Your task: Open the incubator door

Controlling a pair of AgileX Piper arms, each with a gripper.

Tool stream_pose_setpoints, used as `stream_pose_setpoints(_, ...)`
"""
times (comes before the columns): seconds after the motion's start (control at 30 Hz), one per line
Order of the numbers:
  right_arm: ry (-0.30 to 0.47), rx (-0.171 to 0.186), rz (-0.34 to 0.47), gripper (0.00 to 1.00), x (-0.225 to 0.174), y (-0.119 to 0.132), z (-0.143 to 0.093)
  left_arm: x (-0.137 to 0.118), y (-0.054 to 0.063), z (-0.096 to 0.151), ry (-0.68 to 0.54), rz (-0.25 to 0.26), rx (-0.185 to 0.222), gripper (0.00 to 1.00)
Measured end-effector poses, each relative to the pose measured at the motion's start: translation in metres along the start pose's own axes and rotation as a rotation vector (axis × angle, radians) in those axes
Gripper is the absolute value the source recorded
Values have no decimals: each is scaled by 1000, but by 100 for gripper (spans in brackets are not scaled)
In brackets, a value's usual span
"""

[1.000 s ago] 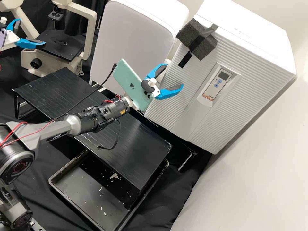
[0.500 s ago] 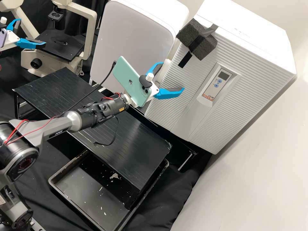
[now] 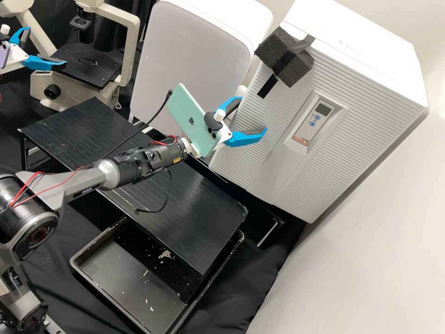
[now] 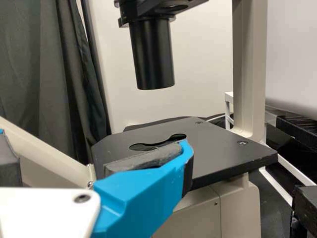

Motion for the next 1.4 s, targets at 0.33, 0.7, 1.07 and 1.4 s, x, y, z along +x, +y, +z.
stream_pose_setpoints(0.33,0,-23,-7,0,-1,-3,-2,0,0,0,0,0,0,100)
stream_pose_setpoints(0.7,0,-55,-11,0,-2,-5,-4,0,0,0,0,0,0,100)
stream_pose_setpoints(1.07,0,-67,-3,0,-5,-1,-6,0,0,0,0,0,0,100)
stream_pose_setpoints(1.4,-14,-57,3,0,-16,5,-4,0,0,0,0,0,0,100)
